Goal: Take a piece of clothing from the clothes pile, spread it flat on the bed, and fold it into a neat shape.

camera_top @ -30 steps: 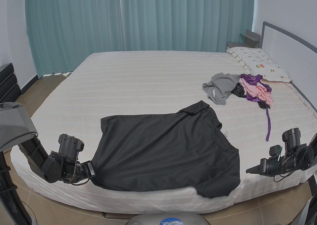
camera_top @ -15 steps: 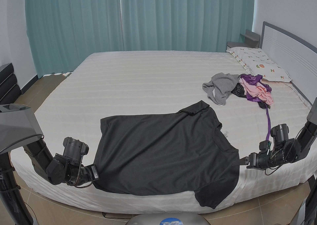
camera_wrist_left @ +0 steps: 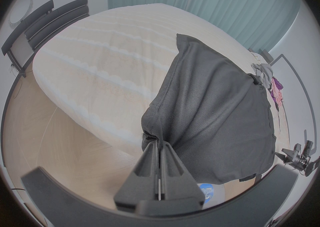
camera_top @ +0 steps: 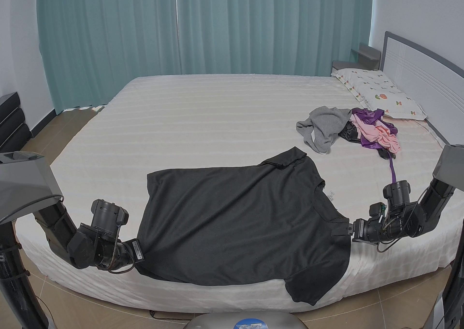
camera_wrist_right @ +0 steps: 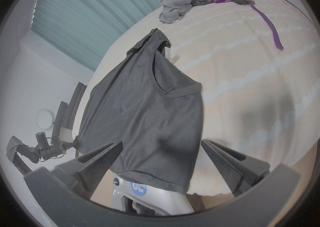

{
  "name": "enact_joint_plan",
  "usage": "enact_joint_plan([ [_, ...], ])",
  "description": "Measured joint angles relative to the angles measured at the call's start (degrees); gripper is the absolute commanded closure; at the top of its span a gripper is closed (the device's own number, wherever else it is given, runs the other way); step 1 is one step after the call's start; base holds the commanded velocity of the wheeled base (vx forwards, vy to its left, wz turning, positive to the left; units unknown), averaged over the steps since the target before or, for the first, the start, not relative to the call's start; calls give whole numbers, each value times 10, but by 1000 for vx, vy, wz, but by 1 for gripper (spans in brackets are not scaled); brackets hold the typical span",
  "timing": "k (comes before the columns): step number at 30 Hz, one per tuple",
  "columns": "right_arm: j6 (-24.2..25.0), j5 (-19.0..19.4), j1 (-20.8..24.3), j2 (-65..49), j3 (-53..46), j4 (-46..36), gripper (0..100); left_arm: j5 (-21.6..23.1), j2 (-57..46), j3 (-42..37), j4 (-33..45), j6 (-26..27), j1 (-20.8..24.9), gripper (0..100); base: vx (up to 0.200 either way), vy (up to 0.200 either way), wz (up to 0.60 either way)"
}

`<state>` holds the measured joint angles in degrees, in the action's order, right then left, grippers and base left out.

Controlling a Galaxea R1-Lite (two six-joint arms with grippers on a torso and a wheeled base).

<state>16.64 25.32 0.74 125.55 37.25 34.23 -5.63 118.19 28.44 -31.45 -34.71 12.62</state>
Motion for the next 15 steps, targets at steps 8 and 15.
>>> enact_joint_plan([
  [8,3,-23,9,22,-4,15,0,0,1,1,-1,0,-2,100,0,0,0],
  [15,1,-38,10,31,-3,16,100,1,3,1,-2,0,-2,100,0,0,0],
])
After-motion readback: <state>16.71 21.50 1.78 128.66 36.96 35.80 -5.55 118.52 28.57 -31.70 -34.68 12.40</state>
